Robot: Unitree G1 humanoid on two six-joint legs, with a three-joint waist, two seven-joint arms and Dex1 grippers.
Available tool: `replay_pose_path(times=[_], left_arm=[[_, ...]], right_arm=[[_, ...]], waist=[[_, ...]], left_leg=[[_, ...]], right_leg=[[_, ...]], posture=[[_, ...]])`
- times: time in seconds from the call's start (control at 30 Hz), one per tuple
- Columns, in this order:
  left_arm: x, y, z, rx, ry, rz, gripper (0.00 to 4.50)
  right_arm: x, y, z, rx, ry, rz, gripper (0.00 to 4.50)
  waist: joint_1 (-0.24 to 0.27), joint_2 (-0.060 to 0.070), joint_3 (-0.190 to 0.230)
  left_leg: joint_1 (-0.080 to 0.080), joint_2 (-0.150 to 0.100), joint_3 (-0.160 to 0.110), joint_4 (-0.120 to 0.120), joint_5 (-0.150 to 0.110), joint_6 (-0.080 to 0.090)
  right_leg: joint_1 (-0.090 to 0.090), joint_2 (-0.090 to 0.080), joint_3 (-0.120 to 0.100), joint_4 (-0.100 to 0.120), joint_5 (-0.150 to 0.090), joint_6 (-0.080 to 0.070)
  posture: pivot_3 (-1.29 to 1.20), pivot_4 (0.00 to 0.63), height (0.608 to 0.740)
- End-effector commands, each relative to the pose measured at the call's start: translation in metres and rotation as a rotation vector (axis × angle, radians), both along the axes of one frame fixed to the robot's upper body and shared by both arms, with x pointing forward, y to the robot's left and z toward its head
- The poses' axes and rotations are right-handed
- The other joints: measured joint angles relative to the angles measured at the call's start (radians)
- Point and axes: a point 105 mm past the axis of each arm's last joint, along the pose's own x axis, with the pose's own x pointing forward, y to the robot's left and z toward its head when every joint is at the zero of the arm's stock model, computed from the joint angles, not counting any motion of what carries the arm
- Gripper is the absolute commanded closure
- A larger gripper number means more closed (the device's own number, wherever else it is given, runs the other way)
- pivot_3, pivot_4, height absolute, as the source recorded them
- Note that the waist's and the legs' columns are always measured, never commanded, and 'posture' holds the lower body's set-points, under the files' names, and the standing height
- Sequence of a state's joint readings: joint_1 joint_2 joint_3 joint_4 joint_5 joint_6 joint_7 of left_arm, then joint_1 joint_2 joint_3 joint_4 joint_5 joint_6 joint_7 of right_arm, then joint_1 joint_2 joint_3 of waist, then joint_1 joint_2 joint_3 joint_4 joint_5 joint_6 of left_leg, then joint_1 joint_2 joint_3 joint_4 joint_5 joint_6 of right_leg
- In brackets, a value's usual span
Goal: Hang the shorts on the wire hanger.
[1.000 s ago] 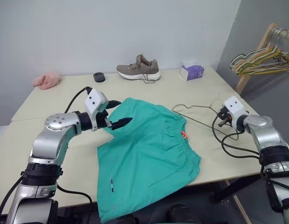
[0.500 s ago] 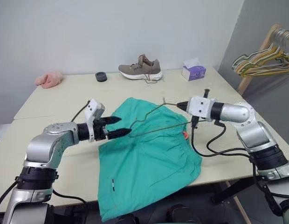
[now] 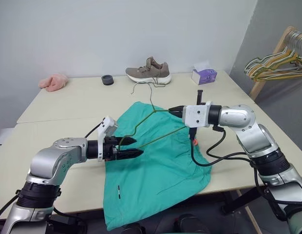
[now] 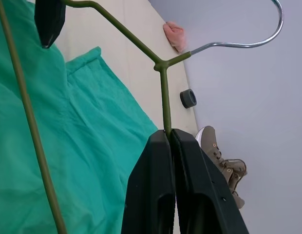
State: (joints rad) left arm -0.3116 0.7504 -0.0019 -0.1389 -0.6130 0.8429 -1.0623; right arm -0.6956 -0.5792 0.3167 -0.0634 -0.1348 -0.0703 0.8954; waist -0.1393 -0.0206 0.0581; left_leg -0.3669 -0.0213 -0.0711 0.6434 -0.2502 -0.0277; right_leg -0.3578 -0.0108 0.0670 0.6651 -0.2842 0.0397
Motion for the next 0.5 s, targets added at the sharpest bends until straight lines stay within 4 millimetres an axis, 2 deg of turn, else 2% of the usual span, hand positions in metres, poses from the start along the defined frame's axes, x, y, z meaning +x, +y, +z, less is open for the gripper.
replay_pose_path(times=[0.03, 0.3, 0.4, 0.5], left_arm=[[-0.004, -0.004, 0.002, 0.018, -0.028, -0.044, 1.81], [-0.005, -0.005, -0.002, 0.015, -0.036, -0.047, 4.34], [-0.006, -0.005, -0.003, 0.019, -0.041, -0.047, 4.47], [-0.006, -0.003, -0.005, 0.034, -0.054, -0.040, 4.50]], right_arm=[[-0.007, 0.005, 0.019, 0.035, -0.048, 0.032, 4.50], [-0.016, 0.008, 0.010, 0.036, 0.043, 0.049, 4.50], [-0.022, 0.007, 0.001, -0.003, 0.099, 0.067, 4.50], [-0.030, 0.003, -0.004, -0.028, 0.160, 0.091, 3.77]], waist=[[0.000, 0.000, 0.000], [0.000, 0.000, 0.000], [0.000, 0.000, 0.000], [0.000, 0.000, 0.000]], left_leg=[[0.000, 0.000, 0.000, 0.000, 0.000, 0.000], [0.000, 0.000, 0.000, 0.000, 0.000, 0.000], [0.000, 0.000, 0.000, 0.000, 0.000, 0.000], [0.000, 0.000, 0.000, 0.000, 0.000, 0.000]], right_leg=[[0.000, 0.000, 0.000, 0.000, 0.000, 0.000], [0.000, 0.000, 0.000, 0.000, 0.000, 0.000], [0.000, 0.000, 0.000, 0.000, 0.000, 0.000], [0.000, 0.000, 0.000, 0.000, 0.000, 0.000]], posture=[[-0.13, 0.000, 0.740], [-0.13, 0.000, 0.740], [-0.14, 0.000, 0.740], [-0.14, 0.000, 0.740]])
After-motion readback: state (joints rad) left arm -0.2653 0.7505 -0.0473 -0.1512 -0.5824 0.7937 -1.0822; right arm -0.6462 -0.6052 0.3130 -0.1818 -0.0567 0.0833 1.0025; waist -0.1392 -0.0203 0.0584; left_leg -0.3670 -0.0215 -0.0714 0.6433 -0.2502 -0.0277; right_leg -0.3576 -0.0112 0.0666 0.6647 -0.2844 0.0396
